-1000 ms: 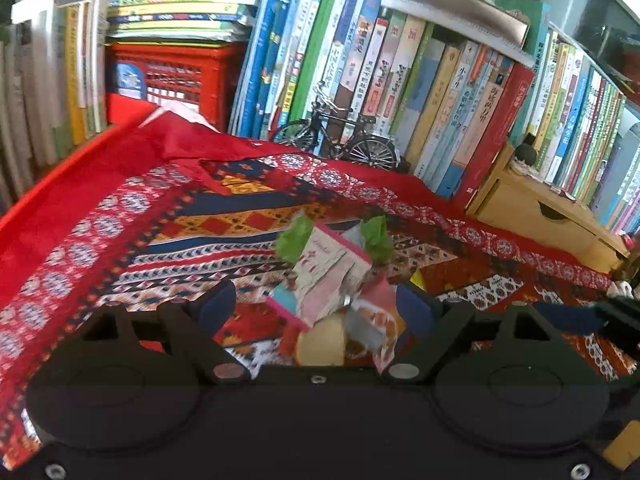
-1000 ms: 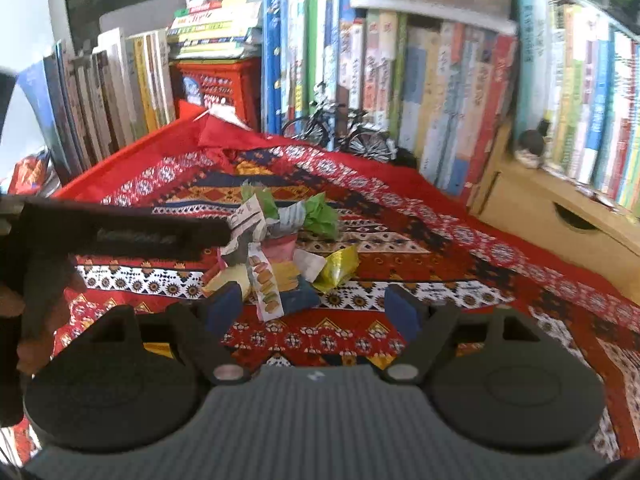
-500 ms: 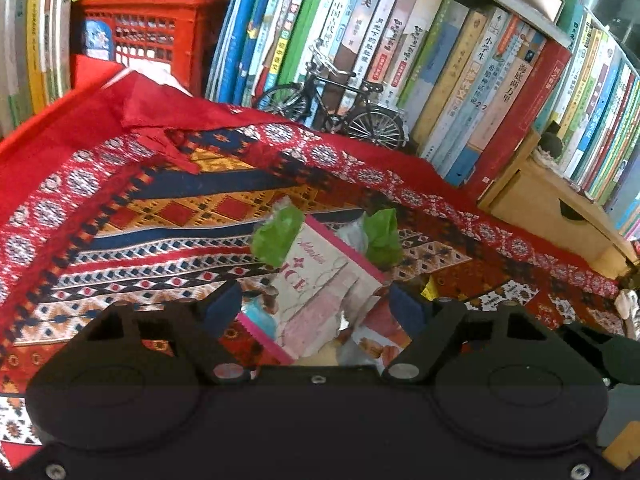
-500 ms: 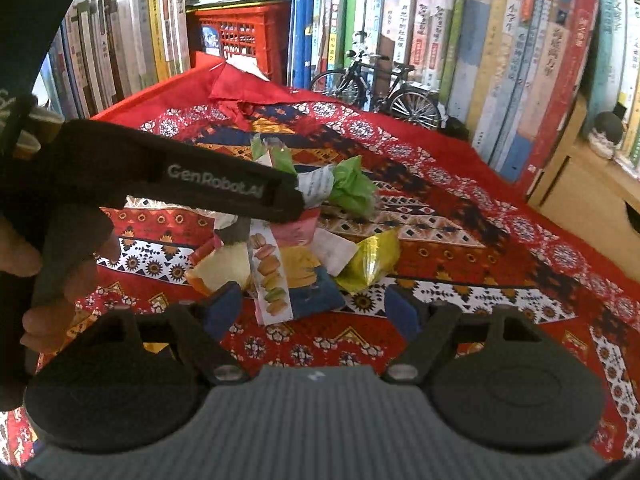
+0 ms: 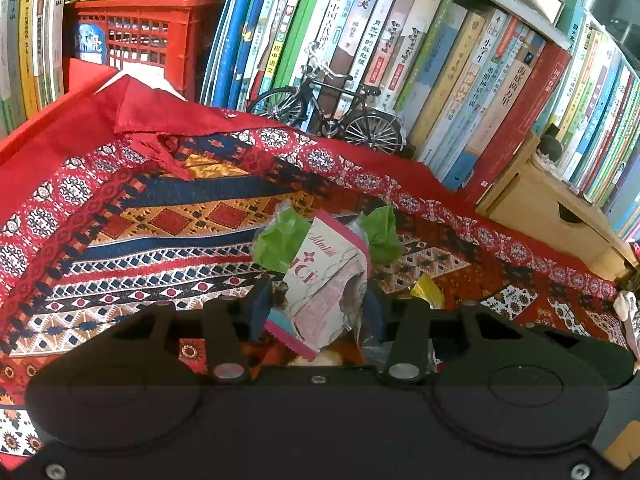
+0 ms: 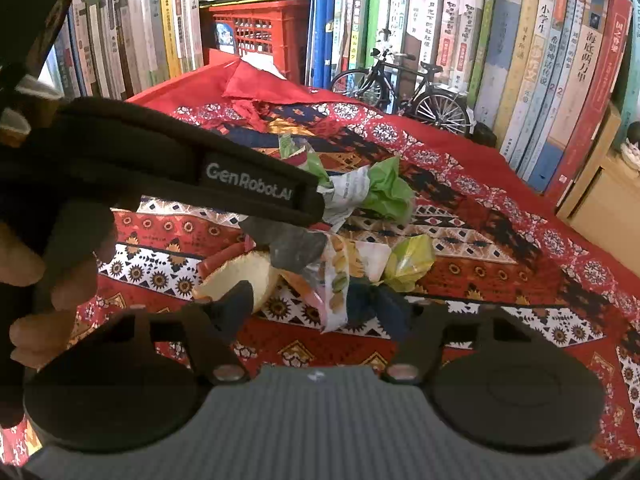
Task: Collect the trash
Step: 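Grasp the colorful foil wrapper with the right tool while the left tool holds the ICE wrapper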
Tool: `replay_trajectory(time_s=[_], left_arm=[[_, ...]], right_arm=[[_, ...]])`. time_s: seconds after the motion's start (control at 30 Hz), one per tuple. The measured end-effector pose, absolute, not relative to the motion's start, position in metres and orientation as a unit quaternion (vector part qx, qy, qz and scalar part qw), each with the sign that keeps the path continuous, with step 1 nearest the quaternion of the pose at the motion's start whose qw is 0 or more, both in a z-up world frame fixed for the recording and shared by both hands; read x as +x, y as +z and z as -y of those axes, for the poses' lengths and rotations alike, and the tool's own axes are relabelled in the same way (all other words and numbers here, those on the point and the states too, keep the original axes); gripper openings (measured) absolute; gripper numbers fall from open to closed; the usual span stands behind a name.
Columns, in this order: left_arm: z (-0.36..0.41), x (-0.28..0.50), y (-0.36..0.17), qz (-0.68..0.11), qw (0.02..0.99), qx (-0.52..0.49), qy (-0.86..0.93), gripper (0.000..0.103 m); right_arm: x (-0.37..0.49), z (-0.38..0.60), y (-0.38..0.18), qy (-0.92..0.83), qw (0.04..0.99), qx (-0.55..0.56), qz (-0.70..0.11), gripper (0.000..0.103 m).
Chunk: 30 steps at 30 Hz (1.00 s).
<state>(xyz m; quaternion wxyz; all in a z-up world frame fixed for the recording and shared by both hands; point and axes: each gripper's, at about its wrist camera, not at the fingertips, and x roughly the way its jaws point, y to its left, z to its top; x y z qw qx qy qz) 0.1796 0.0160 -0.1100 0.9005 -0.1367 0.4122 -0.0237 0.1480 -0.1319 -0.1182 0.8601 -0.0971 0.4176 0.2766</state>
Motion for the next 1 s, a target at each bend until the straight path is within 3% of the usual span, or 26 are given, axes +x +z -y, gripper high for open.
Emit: replay_trajectory(time_s=[0.73, 1.0], left_arm=[[-0.035, 0.145, -0.089, -0.386, 0.91, -0.149, 0.0, 0.046], [-0.031, 0.138, -0.089, -0.389, 0.912, -0.131, -0.002, 0.047]], right_arm=[[0.153, 0.129, -0.102, 0.276, 0.877, -0.089, -0.383, 0.077], [0.144, 0.127, -0.098, 0.276, 0.881, -0.12, -0.364, 0.082]])
